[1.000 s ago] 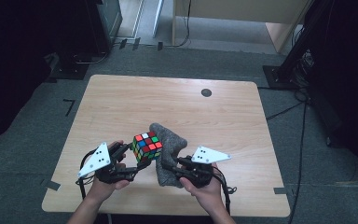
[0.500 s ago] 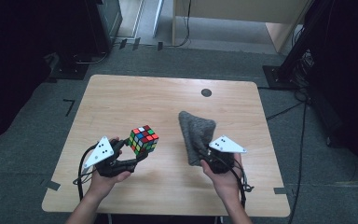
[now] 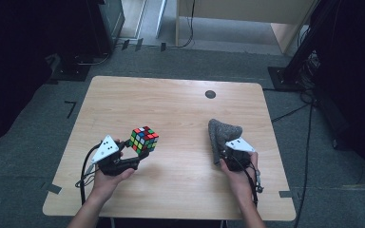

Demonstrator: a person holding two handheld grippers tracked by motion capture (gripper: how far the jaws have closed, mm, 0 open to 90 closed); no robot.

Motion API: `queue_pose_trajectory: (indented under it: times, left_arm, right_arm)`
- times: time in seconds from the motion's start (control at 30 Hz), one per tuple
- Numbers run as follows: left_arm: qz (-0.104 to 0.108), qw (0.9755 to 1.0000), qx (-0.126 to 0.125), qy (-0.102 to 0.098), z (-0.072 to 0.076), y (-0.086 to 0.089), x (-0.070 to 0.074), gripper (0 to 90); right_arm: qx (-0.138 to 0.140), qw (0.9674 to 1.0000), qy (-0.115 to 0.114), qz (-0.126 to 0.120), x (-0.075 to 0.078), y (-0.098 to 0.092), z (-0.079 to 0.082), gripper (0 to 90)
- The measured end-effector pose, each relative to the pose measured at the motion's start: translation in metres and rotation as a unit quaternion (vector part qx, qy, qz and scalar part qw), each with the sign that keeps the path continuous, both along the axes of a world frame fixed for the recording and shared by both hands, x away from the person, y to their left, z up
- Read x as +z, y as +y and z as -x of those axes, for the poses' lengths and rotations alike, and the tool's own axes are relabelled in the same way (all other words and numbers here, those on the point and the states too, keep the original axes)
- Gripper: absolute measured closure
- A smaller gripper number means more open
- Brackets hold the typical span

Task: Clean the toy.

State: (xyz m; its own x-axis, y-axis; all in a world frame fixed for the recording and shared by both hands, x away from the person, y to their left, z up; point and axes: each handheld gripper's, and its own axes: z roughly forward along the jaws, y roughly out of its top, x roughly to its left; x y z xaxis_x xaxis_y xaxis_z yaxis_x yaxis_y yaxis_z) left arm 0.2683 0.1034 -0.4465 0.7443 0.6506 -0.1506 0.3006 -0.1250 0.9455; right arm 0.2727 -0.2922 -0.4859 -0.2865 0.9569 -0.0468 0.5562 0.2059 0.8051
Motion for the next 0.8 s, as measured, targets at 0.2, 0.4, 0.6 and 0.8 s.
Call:
queue_pose_trajectory:
  times: [0.2,0.4,0.6,0.8]
  left_arm:
    - [-0.004,1.0,-0.003,-0.001,0.0,-0.002,0.0,34.3]
    - [-0.018,0.9998,0.006,0.005,-0.002,-0.002,-0.003,34.2]
    - [-0.06,0.9975,0.027,0.024,-0.008,-0.006,-0.013,34.2]
    - [-0.122,0.9891,0.053,0.063,-0.017,-0.011,-0.027,34.2]
  right_arm:
    - [-0.004,0.9996,0.025,-0.016,-0.011,-0.008,-0.005,62.3]
    - [0.0,0.9994,0.033,-0.014,-0.015,-0.006,-0.007,46.9]
    - [0.001,0.9989,0.033,-0.033,-0.014,-0.006,-0.008,25.1]
    - [-0.021,0.9981,0.029,-0.049,-0.01,-0.008,-0.007,17.8]
